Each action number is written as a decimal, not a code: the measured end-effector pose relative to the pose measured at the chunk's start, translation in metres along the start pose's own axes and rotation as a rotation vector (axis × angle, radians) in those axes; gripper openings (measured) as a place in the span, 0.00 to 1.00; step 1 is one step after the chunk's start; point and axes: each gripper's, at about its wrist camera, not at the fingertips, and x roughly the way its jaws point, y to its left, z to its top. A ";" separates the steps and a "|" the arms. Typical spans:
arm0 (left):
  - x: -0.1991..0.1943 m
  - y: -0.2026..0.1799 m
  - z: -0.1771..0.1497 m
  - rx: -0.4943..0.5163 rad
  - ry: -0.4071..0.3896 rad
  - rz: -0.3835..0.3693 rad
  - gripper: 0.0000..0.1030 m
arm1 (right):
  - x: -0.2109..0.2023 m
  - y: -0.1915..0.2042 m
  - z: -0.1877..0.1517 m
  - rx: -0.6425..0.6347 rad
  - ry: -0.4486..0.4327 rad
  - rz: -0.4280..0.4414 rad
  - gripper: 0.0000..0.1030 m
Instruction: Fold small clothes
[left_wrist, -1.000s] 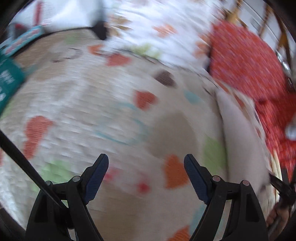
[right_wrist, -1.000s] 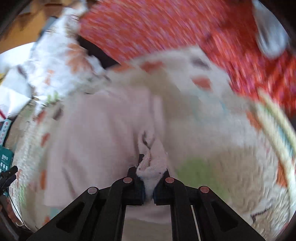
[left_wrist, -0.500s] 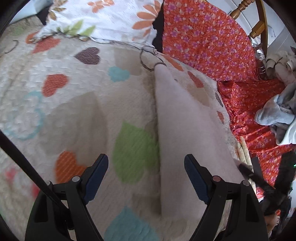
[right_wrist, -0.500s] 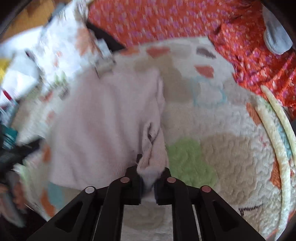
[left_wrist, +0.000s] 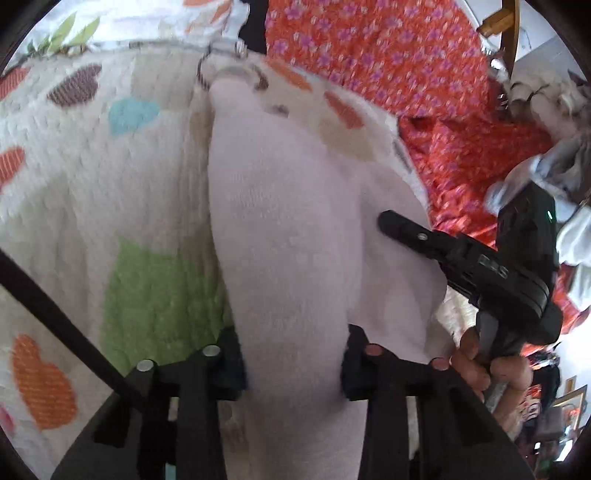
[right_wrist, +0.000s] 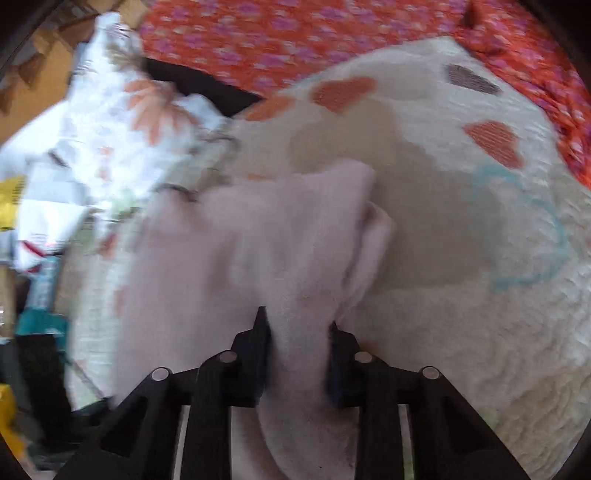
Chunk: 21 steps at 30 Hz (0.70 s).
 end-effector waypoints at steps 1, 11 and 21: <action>-0.009 -0.003 0.006 0.003 -0.009 0.004 0.33 | -0.011 0.009 0.004 -0.009 -0.032 0.047 0.26; 0.014 0.022 0.004 -0.026 0.023 0.258 0.63 | 0.010 0.007 0.002 -0.070 0.000 -0.179 0.40; -0.032 0.051 -0.051 -0.051 -0.039 0.225 0.69 | -0.038 0.053 -0.029 -0.124 -0.065 0.080 0.26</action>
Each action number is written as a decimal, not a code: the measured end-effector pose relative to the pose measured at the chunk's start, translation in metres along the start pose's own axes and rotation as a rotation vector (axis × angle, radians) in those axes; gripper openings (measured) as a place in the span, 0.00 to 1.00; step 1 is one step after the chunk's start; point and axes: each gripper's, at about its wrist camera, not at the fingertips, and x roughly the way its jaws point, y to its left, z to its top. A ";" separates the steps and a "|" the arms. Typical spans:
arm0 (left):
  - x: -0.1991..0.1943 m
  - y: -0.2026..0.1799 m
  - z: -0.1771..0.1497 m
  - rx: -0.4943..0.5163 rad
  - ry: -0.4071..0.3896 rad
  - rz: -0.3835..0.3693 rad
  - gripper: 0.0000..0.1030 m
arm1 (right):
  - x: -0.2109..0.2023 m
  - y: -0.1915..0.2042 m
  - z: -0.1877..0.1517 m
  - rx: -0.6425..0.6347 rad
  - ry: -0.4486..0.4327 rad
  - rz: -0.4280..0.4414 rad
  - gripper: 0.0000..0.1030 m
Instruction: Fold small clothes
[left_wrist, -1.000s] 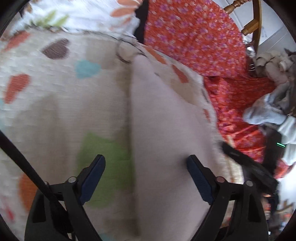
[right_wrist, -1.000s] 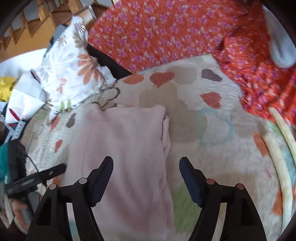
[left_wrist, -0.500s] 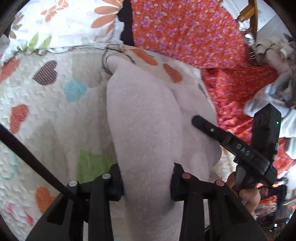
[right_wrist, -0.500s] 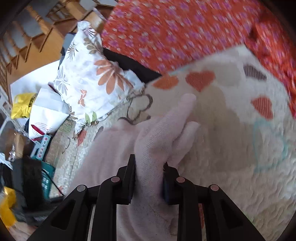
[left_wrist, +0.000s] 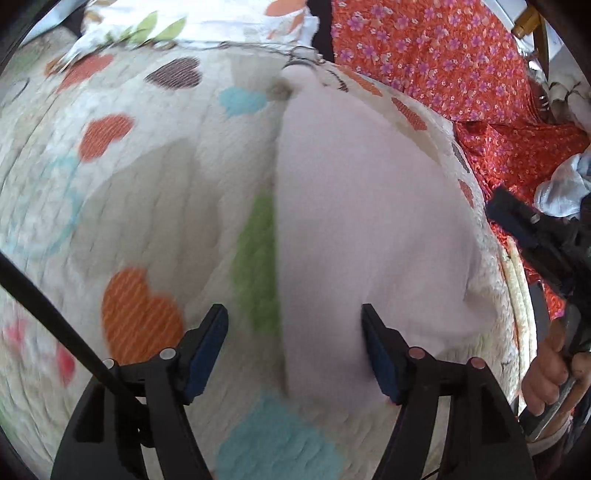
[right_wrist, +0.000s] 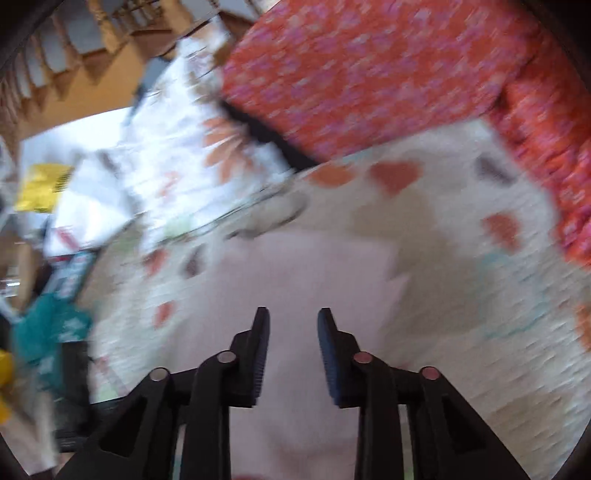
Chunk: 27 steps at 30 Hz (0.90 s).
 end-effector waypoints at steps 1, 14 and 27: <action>-0.004 0.004 -0.007 -0.012 -0.009 -0.010 0.69 | 0.007 0.002 -0.006 0.002 0.028 0.006 0.26; -0.171 -0.010 -0.090 0.092 -0.722 0.406 1.00 | -0.020 -0.008 -0.073 -0.030 0.090 -0.305 0.20; -0.146 0.000 -0.106 0.114 -0.569 0.417 1.00 | -0.056 0.047 -0.147 -0.120 -0.040 -0.315 0.51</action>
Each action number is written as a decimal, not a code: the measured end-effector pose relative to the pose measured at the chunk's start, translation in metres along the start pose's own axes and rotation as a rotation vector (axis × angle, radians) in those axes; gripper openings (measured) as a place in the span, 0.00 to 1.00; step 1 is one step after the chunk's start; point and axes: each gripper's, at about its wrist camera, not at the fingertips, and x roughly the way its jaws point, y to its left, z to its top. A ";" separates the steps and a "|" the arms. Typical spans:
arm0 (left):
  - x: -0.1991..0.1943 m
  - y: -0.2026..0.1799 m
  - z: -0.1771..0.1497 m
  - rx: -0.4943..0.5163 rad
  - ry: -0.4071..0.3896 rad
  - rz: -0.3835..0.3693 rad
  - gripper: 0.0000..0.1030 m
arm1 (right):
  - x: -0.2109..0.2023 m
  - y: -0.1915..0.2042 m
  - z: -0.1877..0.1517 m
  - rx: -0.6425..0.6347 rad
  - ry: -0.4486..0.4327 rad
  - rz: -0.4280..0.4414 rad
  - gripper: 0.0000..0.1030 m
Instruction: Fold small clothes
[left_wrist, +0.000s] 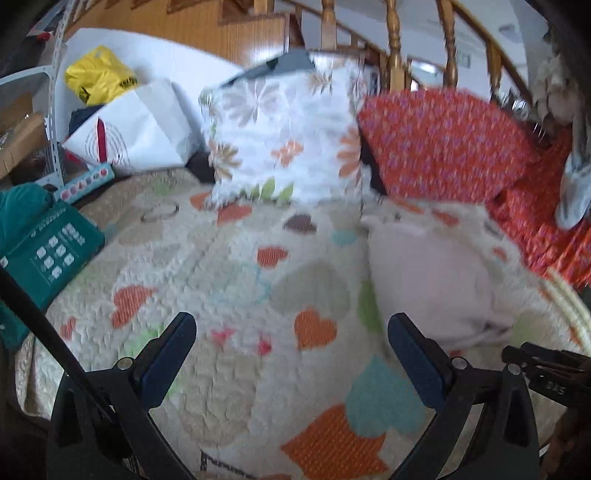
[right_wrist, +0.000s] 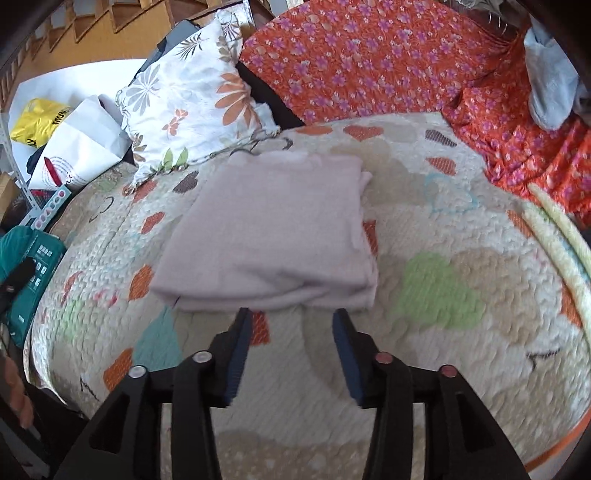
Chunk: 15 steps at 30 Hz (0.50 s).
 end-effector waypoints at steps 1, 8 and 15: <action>0.008 -0.001 -0.006 0.006 0.037 0.004 1.00 | 0.002 0.002 -0.004 -0.007 0.008 -0.004 0.51; 0.048 -0.010 -0.046 0.021 0.243 -0.029 1.00 | 0.016 0.014 -0.018 -0.067 0.046 -0.049 0.53; 0.072 -0.020 -0.069 0.036 0.366 -0.043 1.00 | 0.032 0.010 -0.019 -0.050 0.085 -0.103 0.58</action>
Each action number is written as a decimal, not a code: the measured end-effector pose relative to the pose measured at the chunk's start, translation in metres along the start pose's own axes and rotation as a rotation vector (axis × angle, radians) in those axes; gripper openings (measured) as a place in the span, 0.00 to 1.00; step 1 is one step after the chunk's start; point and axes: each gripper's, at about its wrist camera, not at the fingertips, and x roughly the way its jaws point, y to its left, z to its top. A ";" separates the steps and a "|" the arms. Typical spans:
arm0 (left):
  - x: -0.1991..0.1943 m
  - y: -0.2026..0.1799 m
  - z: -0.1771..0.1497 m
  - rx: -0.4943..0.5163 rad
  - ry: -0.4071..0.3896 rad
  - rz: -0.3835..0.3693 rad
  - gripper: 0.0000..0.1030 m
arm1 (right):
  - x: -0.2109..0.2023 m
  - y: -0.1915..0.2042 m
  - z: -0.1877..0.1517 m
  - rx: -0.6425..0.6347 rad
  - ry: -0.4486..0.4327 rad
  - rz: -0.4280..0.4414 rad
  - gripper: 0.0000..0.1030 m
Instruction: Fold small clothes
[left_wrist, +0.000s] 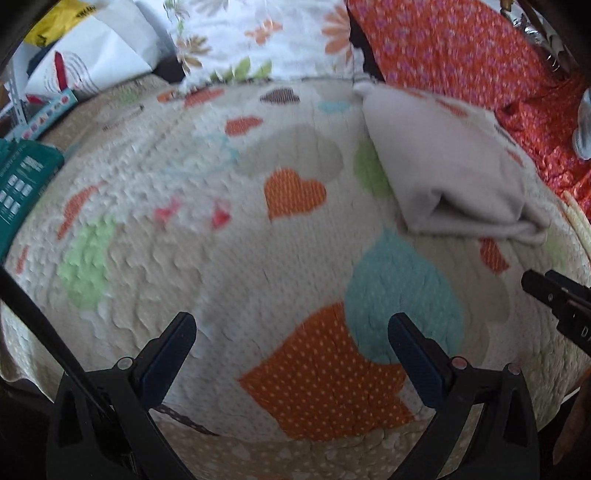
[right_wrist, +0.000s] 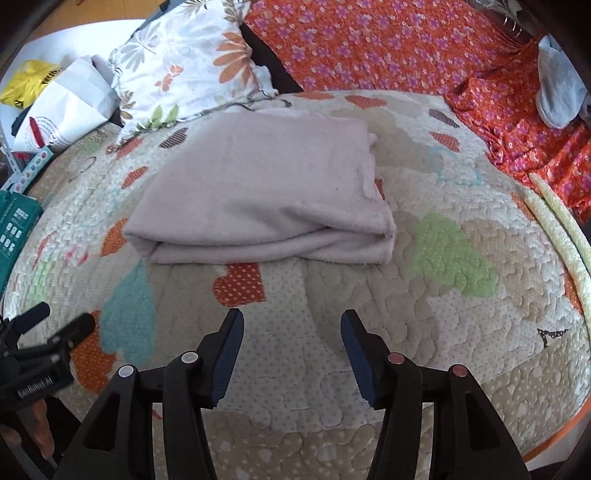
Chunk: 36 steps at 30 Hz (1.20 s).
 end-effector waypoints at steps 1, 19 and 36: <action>0.004 0.000 -0.001 -0.007 0.019 -0.005 1.00 | 0.003 0.000 0.000 0.002 0.006 -0.004 0.58; 0.011 0.005 -0.004 -0.071 0.062 -0.013 1.00 | 0.017 0.010 -0.001 -0.030 0.022 -0.040 0.70; -0.008 0.005 0.001 -0.083 0.028 -0.017 1.00 | 0.003 0.007 0.002 -0.039 -0.040 -0.094 0.72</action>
